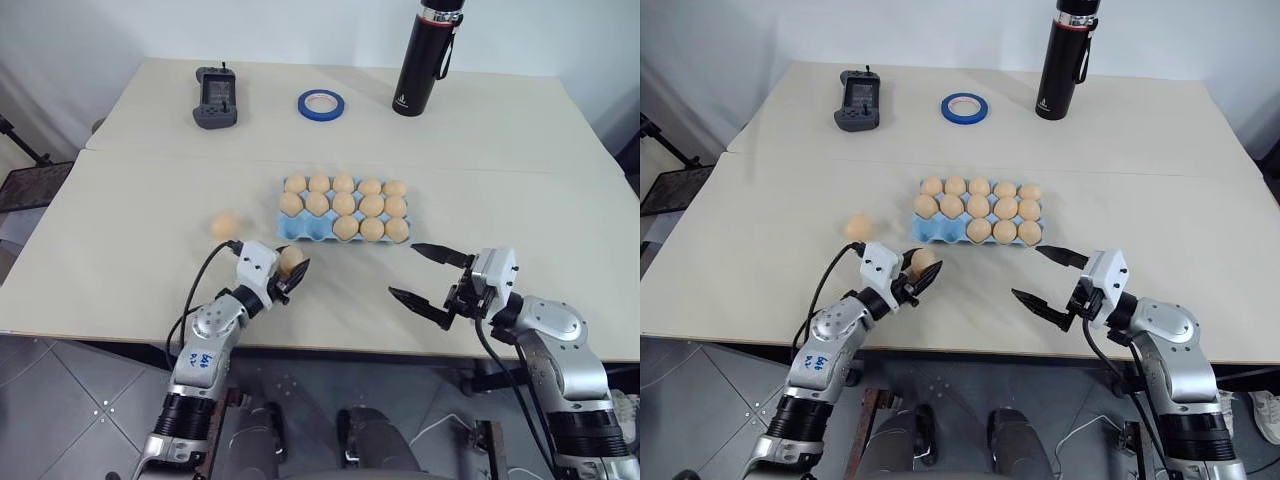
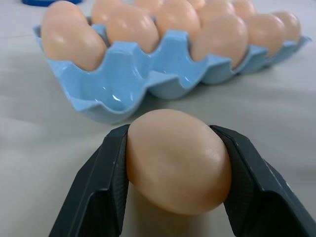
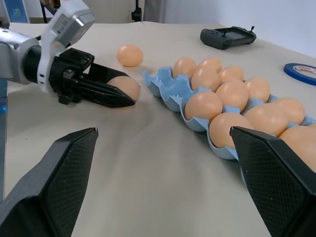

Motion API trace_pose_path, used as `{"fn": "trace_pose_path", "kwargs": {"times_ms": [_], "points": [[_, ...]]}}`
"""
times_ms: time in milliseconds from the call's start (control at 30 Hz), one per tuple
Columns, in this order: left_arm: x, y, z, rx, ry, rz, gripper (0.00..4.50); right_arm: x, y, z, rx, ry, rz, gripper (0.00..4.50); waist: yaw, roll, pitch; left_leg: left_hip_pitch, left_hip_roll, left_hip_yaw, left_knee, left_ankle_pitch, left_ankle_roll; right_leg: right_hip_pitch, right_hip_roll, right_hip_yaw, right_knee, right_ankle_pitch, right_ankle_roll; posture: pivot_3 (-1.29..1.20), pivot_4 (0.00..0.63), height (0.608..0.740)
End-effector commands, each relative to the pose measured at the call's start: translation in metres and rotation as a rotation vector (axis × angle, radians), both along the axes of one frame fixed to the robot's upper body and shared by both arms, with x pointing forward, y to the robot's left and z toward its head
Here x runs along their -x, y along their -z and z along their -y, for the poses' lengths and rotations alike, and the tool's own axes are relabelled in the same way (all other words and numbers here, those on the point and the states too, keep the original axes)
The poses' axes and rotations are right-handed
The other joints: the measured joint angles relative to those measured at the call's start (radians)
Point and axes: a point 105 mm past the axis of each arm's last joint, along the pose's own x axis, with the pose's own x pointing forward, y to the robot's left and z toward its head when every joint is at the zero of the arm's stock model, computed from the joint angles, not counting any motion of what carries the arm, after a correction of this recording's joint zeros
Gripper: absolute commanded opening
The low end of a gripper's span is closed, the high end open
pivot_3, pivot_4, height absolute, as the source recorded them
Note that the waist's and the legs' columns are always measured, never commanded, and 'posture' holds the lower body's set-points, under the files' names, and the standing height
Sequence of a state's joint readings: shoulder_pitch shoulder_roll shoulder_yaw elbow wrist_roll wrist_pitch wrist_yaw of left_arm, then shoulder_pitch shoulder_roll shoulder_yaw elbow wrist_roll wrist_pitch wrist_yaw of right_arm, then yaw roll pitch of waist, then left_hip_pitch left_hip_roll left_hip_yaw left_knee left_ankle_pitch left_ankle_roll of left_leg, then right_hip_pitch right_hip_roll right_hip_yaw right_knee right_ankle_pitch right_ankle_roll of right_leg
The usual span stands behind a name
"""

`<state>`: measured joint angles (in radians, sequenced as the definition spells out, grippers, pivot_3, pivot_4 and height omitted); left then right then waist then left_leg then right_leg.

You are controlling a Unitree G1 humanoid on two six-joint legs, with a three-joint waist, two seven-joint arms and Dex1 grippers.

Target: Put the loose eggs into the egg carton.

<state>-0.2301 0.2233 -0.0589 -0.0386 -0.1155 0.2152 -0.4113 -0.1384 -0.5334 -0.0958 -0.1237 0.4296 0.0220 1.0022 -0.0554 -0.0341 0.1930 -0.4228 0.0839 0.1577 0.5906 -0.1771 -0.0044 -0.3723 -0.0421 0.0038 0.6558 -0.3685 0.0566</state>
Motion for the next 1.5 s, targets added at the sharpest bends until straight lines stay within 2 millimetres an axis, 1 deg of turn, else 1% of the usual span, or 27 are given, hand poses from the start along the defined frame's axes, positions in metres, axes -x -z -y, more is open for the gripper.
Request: {"fn": "trace_pose_path", "kwargs": {"times_ms": [33,100,167,267,400,567,633,667,767,800,833,867,967,1000,1067,1133,1200,1333,1400,1467,1500], "points": [[0.007,-0.027,0.009,0.006,0.093,0.071,2.12,0.002,-0.01,-0.005,-0.012,-0.012,0.046,4.5,0.001,0.0,0.0,0.0,0.0,0.0,0.0,0.0,0.0,0.0,0.0,0.0,0.0,0.0,0.0,0.0,0.15,0.74],[0.005,-0.04,0.013,0.012,0.123,0.097,2.12,0.002,-0.01,-0.005,-0.012,-0.01,0.045,4.5,0.002,0.0,0.0,0.0,0.0,0.0,0.0,0.0,0.0,0.0,-0.001,0.0,0.0,0.0,0.0,0.0,0.15,0.74],[-0.002,-0.052,0.019,0.018,0.139,0.132,2.12,0.001,-0.01,-0.005,-0.015,-0.004,0.046,4.5,0.007,0.0,0.0,0.0,0.0,0.0,0.0,0.0,0.0,0.0,-0.001,-0.001,0.0,0.0,0.0,0.0,0.15,0.74],[-0.016,-0.066,0.028,0.028,0.153,0.171,2.12,0.001,-0.009,-0.005,-0.021,0.004,0.047,4.5,0.013,0.0,0.0,0.0,-0.001,0.0,0.001,0.0,0.0,0.001,-0.001,0.0,0.0,0.0,0.001,0.0,0.15,0.74],[-0.044,-0.073,0.04,0.021,0.15,0.189,2.12,0.001,-0.008,-0.005,-0.024,0.011,0.05,4.5,0.02,0.0,0.0,0.0,-0.001,0.0,0.001,0.0,0.001,0.001,-0.001,0.0,0.0,0.0,0.001,0.0,0.15,0.74],[-0.064,-0.072,0.048,0.052,0.162,0.168,2.12,0.0,-0.01,-0.006,-0.035,0.033,0.071,4.5,0.023,0.0,0.0,-0.001,-0.001,0.0,0.001,0.002,0.004,-0.001,0.0,0.0,0.0,0.0,0.001,0.0,0.15,0.74],[-0.065,-0.07,0.049,0.06,0.172,0.168,2.84,0.001,-0.011,-0.006,-0.039,0.037,0.075,4.5,0.022,0.0,0.0,-0.001,-0.001,0.001,0.001,0.002,0.004,-0.001,0.0,0.0,0.0,0.0,0.001,0.0,0.15,0.74],[-0.064,-0.07,0.05,0.066,0.182,0.175,3.08,0.001,-0.011,-0.007,-0.042,0.04,0.076,4.5,0.022,0.0,0.0,-0.001,-0.001,0.001,0.001,0.003,0.003,-0.001,0.0,0.0,0.0,0.0,0.001,0.0,0.15,0.74],[-0.056,-0.07,0.054,0.08,0.239,0.197,4.01,0.002,-0.011,-0.008,-0.049,0.044,0.076,4.5,0.024,0.0,0.0,-0.002,-0.001,0.001,0.001,0.004,0.001,-0.002,0.0,0.0,0.0,0.0,0.001,0.0,0.15,0.74],[-0.047,-0.069,0.054,0.076,0.269,0.207,4.34,0.003,-0.011,-0.009,-0.052,0.041,0.074,4.5,0.024,0.0,0.0,-0.002,-0.001,0.001,0.001,0.004,0.001,-0.002,0.0,0.0,0.0,0.0,0.001,0.0,0.15,0.74],[-0.04,-0.067,0.051,0.066,0.287,0.218,4.47,0.004,-0.011,-0.01,-0.056,0.039,0.072,4.5,0.023,0.0,0.0,-0.002,-0.001,0.001,0.001,0.004,0.0,-0.002,0.0,0.0,0.0,0.0,0.001,0.0,0.15,0.74],[-0.035,-0.066,0.049,0.058,0.299,0.225,4.47,0.004,-0.01,-0.01,-0.059,0.037,0.071,4.5,0.02,0.0,0.0,-0.002,-0.001,0.002,0.001,0.003,-0.001,-0.002,0.0,0.001,0.0,0.0,0.001,0.0,0.15,0.74],[-0.021,-0.064,0.034,0.046,0.294,0.233,4.47,0.005,-0.009,-0.012,-0.063,0.026,0.068,4.5,0.019,0.0,0.0,-0.002,0.0,0.003,0.0,0.003,-0.001,-0.002,0.001,0.001,0.0,0.0,0.001,0.0,0.15,0.74],[-0.012,-0.062,0.021,0.043,0.287,0.233,4.47,0.006,-0.008,-0.013,-0.062,0.012,0.065,4.5,0.019,0.0,0.0,-0.002,0.001,0.003,0.0,0.004,-0.001,-0.003,0.001,0.002,0.0,0.0,0.001,0.0,0.15,0.74],[0.003,-0.058,0.002,0.023,0.277,0.227,4.47,0.006,-0.006,-0.015,-0.063,-0.007,0.061,4.5,0.012,0.0,0.0,-0.002,0.001,0.002,0.0,0.003,-0.002,-0.002,0.002,0.002,0.001,0.0,0.001,0.0,0.15,0.74],[0.023,-0.044,-0.024,-0.04,0.266,0.203,4.47,0.004,-0.005,-0.017,-0.062,-0.031,0.062,4.5,0.003,0.0,0.0,-0.001,0.001,0.002,0.0,0.001,-0.002,-0.002,0.001,0.001,0.001,0.0,0.001,0.0,0.15,0.74],[0.036,-0.038,-0.045,-0.068,0.234,0.192,4.47,0.002,-0.003,-0.019,-0.06,-0.051,0.062,4.5,-0.002,0.0,0.0,0.0,0.001,0.003,-0.001,0.0,-0.001,-0.001,0.001,0.002,0.001,0.0,0.0,0.0,0.15,0.74],[0.055,-0.038,-0.083,-0.063,0.106,0.223,4.47,-0.003,-0.004,-0.022,-0.059,-0.089,0.067,4.5,-0.002,0.0,0.0,0.0,0.001,0.002,0.0,0.0,0.0,-0.001,-0.001,0.001,0.001,0.0,0.0,0.0,0.15,0.74],[0.064,-0.032,-0.098,-0.072,0.049,0.199,4.47,-0.005,-0.004,-0.025,-0.064,-0.112,0.061,4.5,-0.001,0.0,0.0,0.0,0.0,0.002,0.0,-0.001,0.0,-0.001,-0.003,0.0,0.001,0.0,-0.001,0.0,0.15,0.74],[0.07,-0.029,-0.117,-0.035,-0.079,0.187,4.47,-0.008,-0.007,-0.028,-0.068,-0.132,0.062,4.5,-0.004,0.0,0.0,0.0,0.0,0.002,-0.001,-0.001,0.001,-0.001,-0.004,0.001,0.0,-0.001,-0.002,0.0,0.15,0.74],[0.072,-0.029,-0.124,-0.018,-0.128,0.187,4.47,-0.009,-0.008,-0.029,-0.069,-0.137,0.063,4.5,-0.005,0.0,0.0,0.0,0.0,0.002,-0.002,-0.001,0.001,-0.001,-0.004,0.001,-0.001,-0.001,-0.003,0.0,0.15,0.74]]}}
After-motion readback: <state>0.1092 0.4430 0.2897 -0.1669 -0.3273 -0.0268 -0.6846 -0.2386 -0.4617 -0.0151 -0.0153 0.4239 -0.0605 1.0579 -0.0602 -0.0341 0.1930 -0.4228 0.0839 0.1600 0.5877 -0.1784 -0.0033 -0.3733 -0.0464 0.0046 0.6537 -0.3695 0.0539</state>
